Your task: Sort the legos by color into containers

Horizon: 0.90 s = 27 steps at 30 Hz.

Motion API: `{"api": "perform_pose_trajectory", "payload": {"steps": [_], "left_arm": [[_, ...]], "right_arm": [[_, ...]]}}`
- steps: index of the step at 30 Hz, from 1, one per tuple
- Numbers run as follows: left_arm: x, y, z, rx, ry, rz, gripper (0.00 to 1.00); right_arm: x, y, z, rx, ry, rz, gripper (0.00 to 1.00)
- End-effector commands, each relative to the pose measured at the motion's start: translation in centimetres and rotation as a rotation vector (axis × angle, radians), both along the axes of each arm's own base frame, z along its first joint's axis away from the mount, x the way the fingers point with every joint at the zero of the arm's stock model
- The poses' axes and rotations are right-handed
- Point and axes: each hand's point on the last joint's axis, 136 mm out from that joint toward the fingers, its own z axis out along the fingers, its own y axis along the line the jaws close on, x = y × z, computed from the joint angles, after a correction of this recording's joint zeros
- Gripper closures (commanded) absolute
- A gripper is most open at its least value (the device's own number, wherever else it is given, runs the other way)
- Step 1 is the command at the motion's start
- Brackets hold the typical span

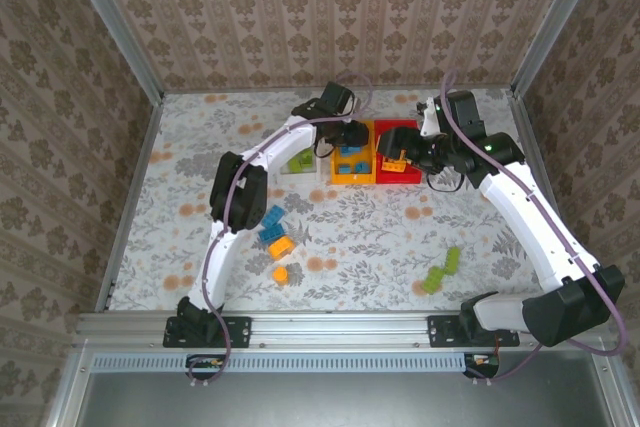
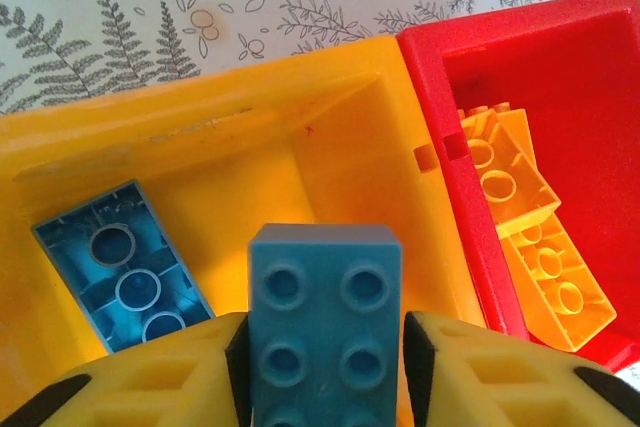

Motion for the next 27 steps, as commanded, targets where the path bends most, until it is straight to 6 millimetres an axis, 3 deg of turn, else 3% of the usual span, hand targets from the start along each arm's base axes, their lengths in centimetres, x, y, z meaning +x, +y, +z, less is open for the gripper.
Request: {"api": "perform_pose_trajectory", "payload": {"steps": [1, 4, 8, 11, 15, 17, 19, 21, 23, 27], "left_arm": [[-0.2, -0.6, -0.1, -0.019, 0.027, 0.000, 0.48], [-0.4, -0.4, 0.3, -0.008, 0.018, 0.003, 0.45], [-0.4, 0.0, 2.6, -0.032, -0.024, 0.025, 0.48], [-0.6, 0.5, 6.8, -0.100, -0.088, 0.068, 0.48], [-2.2, 2.5, 13.0, -0.223, -0.171, 0.164, 0.48], [-3.7, 4.9, 14.5, -0.221, -0.194, 0.229, 0.48], [-5.6, 8.9, 14.6, -0.171, -0.192, 0.333, 0.47], [-8.1, 13.5, 13.5, -0.118, -0.152, 0.449, 0.47], [-11.3, 17.8, 12.1, -0.087, -0.117, 0.530, 0.47], [-17.8, 24.1, 9.0, 0.013, -0.046, 0.605, 0.47]], "right_arm": [[-0.4, -0.5, -1.2, -0.018, 0.047, -0.019, 0.22], [-0.7, -0.6, -1.4, -0.016, 0.054, -0.018, 0.22], [-1.2, -0.3, -1.4, -0.016, 0.043, 0.011, 0.23], [-1.8, 0.3, -1.9, -0.078, 0.007, 0.093, 0.24], [-4.0, 3.0, -4.5, -0.285, -0.036, 0.307, 0.23], [-5.6, 5.4, -5.9, -0.335, -0.049, 0.438, 0.22], [-7.6, 8.2, -7.4, -0.350, -0.058, 0.560, 0.21], [-10.0, 11.1, -8.8, -0.363, -0.080, 0.687, 0.18], [-11.7, 13.6, -11.6, -0.419, -0.070, 0.804, 0.15], [-13.1, 16.7, -15.4, -0.481, -0.013, 0.916, 0.10]]}}
